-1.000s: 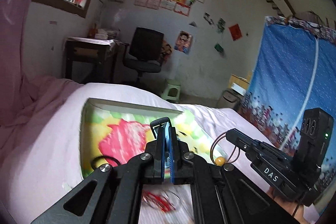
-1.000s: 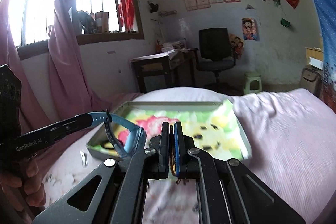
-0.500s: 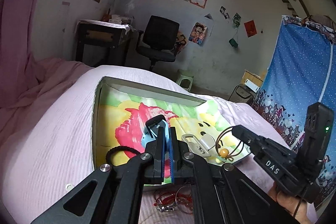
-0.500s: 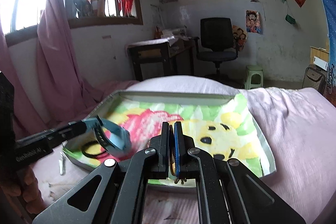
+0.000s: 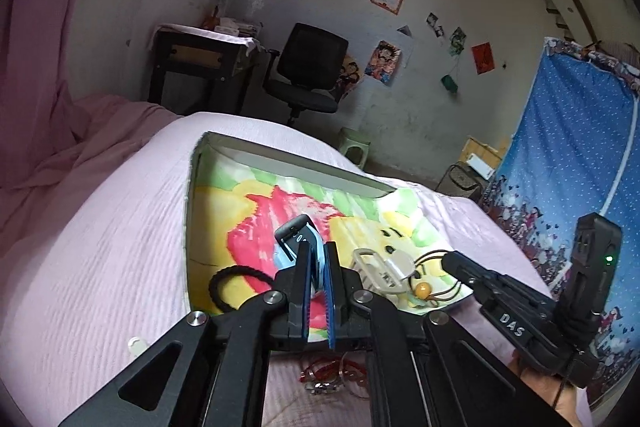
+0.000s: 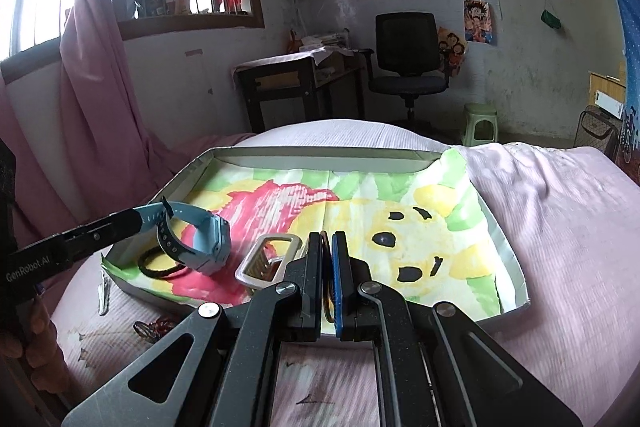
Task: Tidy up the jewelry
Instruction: 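Lower the blue watch into the tray with the left tool while the right tool drops the keychain there, then withdraw both tools from the tray toward the remaining jewelry on the bed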
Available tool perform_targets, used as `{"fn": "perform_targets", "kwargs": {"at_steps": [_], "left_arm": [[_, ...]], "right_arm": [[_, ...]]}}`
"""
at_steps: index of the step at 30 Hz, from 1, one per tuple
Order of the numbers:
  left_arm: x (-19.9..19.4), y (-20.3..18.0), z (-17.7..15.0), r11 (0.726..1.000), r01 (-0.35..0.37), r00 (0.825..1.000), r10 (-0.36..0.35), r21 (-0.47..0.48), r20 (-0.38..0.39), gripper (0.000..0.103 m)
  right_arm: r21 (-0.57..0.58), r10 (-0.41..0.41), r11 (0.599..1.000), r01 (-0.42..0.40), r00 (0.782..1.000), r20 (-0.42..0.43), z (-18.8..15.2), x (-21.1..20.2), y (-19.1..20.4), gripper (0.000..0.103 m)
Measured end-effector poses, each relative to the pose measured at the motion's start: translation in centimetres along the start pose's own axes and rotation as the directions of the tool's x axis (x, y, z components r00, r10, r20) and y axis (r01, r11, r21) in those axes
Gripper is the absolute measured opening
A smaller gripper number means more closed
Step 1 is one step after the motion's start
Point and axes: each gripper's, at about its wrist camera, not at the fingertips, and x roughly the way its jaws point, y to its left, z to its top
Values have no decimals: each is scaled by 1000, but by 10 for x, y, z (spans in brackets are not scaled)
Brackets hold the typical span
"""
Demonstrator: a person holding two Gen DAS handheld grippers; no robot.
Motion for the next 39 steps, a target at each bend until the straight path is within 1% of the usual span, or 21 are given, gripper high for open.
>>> {"fn": "perform_targets", "kwargs": {"at_steps": [2, 4, 5, 6, 7, 8, 9, 11, 14, 16, 18, 19, 21, 22, 25, 27, 31, 34, 39], "left_arm": [[-1, 0, -1, 1000, -3, 1000, 3, 7, -2, 10], [-2, -1, -3, 1000, -10, 1000, 10, 9, 1, 23], [-3, -1, -4, 1000, -15, 1000, 15, 8, 3, 27], [-4, 1, -6, 1000, -18, 1000, 18, 6, 4, 36], [-5, 2, -7, 1000, -23, 1000, 23, 2, 7, 46], [-7, 2, -8, 1000, -29, 999, 29, 0, 14, 50], [-10, 3, -10, 999, -33, 999, 33, -1, 21, 54], [-15, 3, -12, 999, -41, 999, 41, 8, 32, 55], [-24, 0, -16, 997, -68, 996, 66, 37, 51, 68], [-32, -3, -19, 995, -84, 994, 79, 57, 77, 78], [-40, -7, -22, 992, -97, 991, 89, 79, 98, 84], [-43, -8, -23, 991, -102, 990, 93, 90, 105, 87], [-48, -11, -24, 988, -112, 988, 99, 107, 115, 93], [-52, -12, -26, 987, -119, 987, 105, 112, 122, 97], [-63, -10, -33, 986, -119, 985, 103, 113, 140, 102], [-69, -9, -37, 987, -120, 984, 104, 111, 142, 102], [-82, -7, -47, 983, -139, 983, 123, 118, 135, 102], [-90, -4, -53, 979, -159, 981, 142, 130, 129, 102], [-100, 4, -67, 962, -218, 975, 206, 166, 86, 102]], "right_arm": [[-2, -2, 1000, 2, 1000, -2, -1, -2, 0, 5], [-4, -5, 1000, 5, 1000, -3, -2, -4, 0, 7], [-4, -7, 1000, 7, 1000, -2, -3, -6, 0, 12], [-3, -8, 1000, 8, 1000, 1, -4, -7, -1, 22], [-2, -9, 1000, 9, 1000, 5, -5, -9, -1, 28], [2, -10, 1000, 10, 1000, 15, -6, -13, -2, 38], [3, -8, 1000, 8, 1000, 21, -7, -16, -2, 40], [2, -13, 1000, 13, 1000, 27, -9, -21, -2, 40], [9, -13, 1000, 13, 999, 47, -11, -31, -4, 40], [16, -14, 1000, 13, 998, 66, -14, -39, -4, 48], [25, -14, 1000, 12, 996, 89, -16, -47, -6, 58], [28, -14, 1000, 11, 995, 97, -17, -51, -7, 61], [41, -14, 999, 9, 992, 125, -20, -61, -9, 71], [45, -14, 999, 8, 990, 137, -22, -66, -9, 73], [43, -11, 999, 4, 987, 161, -27, -78, -8, 81], [33, 0, 999, -6, 985, 174, -31, -87, -7, 87], [24, 11, 1000, -15, 983, 184, -40, -101, -1, 91], [3, 13, 1000, -14, 984, 175, -44, -106, 3, 93], [-42, 22, 999, -16, 990, 141, -53, -109, 13, 94]]}}
